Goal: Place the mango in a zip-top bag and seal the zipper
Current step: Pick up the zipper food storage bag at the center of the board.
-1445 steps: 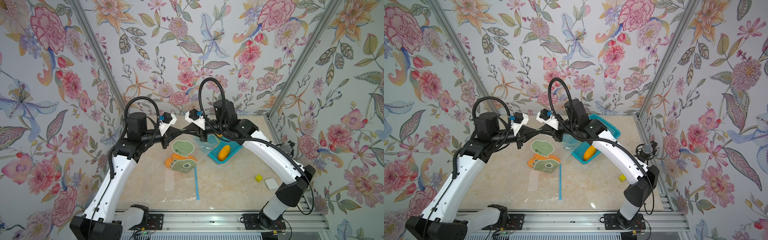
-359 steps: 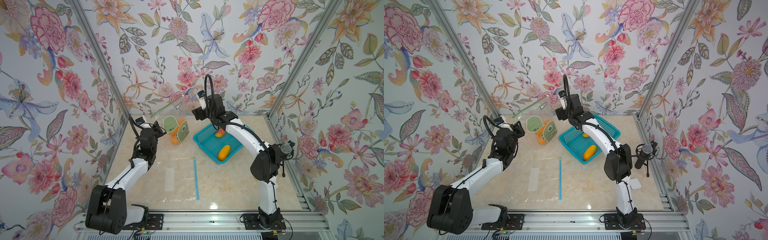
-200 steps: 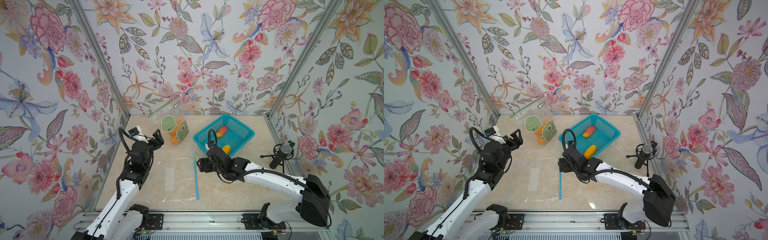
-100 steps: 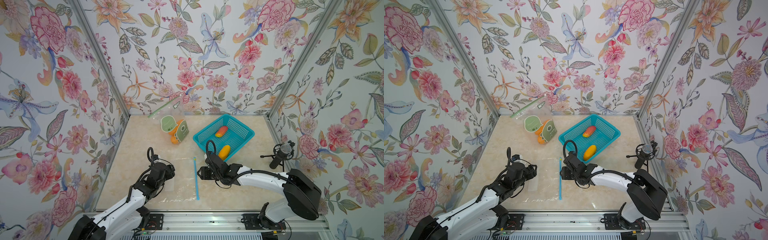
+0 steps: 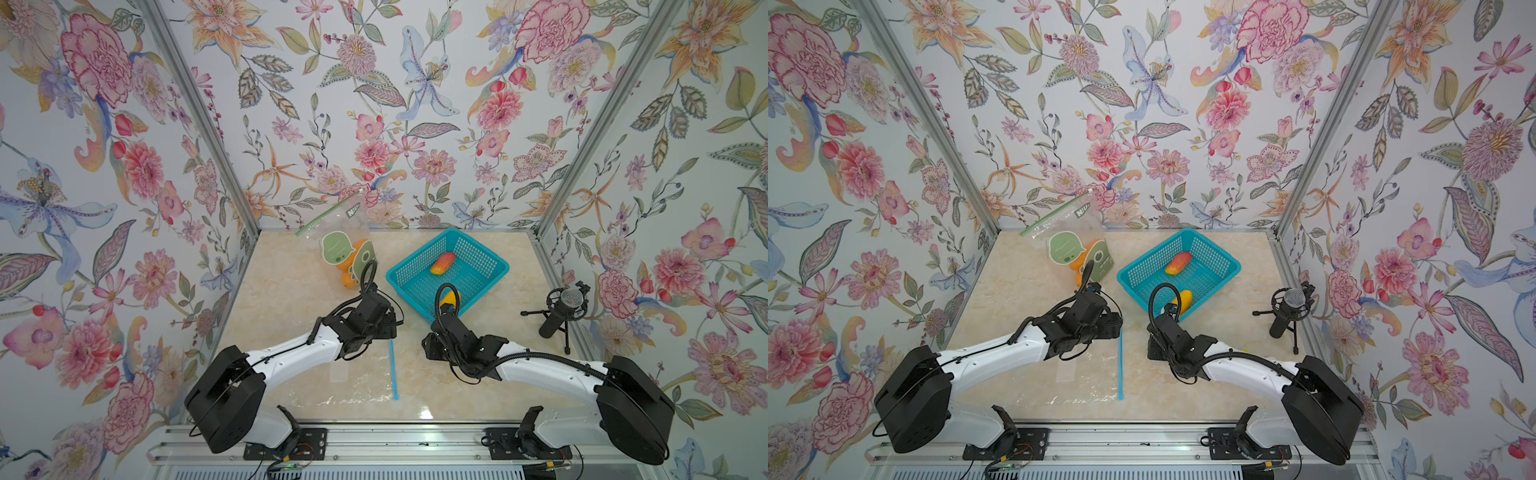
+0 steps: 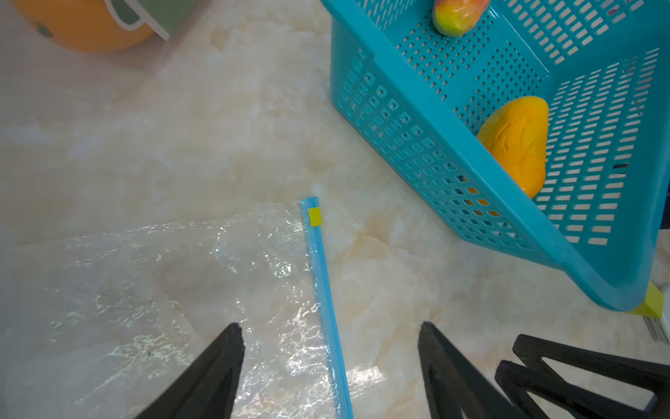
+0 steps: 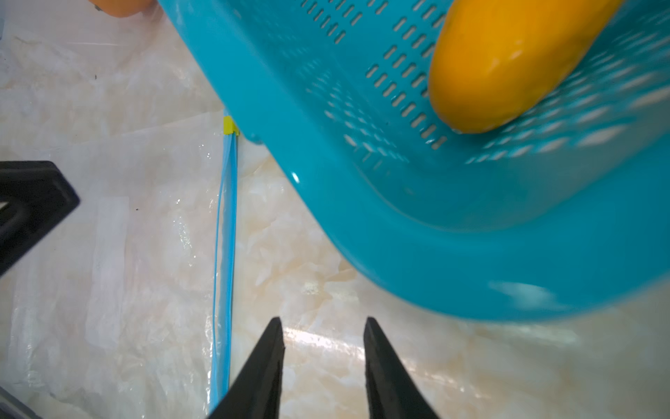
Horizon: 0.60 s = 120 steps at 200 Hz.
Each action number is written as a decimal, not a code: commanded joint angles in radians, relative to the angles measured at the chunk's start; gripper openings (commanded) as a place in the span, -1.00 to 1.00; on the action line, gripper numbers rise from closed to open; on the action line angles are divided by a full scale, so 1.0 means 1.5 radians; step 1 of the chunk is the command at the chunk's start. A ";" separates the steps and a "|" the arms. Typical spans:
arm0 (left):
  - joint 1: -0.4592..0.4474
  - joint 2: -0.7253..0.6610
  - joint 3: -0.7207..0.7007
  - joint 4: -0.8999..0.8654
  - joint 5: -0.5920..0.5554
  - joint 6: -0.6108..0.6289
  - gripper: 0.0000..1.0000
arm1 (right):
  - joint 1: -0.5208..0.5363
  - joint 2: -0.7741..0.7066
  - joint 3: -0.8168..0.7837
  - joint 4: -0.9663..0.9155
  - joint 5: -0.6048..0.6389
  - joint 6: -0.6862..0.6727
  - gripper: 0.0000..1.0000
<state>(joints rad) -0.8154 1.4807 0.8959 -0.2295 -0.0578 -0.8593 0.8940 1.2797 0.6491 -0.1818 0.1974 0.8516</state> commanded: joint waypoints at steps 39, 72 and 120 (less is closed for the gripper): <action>-0.050 0.140 0.081 -0.161 -0.012 -0.002 0.38 | -0.037 -0.188 -0.102 -0.077 0.116 0.059 -0.15; -0.070 0.194 0.126 -0.200 -0.021 0.011 0.36 | -0.055 -0.210 -0.104 -0.092 0.118 0.032 -0.06; -0.075 0.214 0.144 -0.214 -0.030 0.011 0.00 | -0.057 -0.211 -0.094 -0.094 0.125 0.014 0.02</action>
<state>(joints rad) -0.9176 1.7863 1.0882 -0.4957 -0.0593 -0.8417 0.8154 0.9745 0.4980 -0.2962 0.3519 0.8902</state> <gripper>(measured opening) 0.564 0.503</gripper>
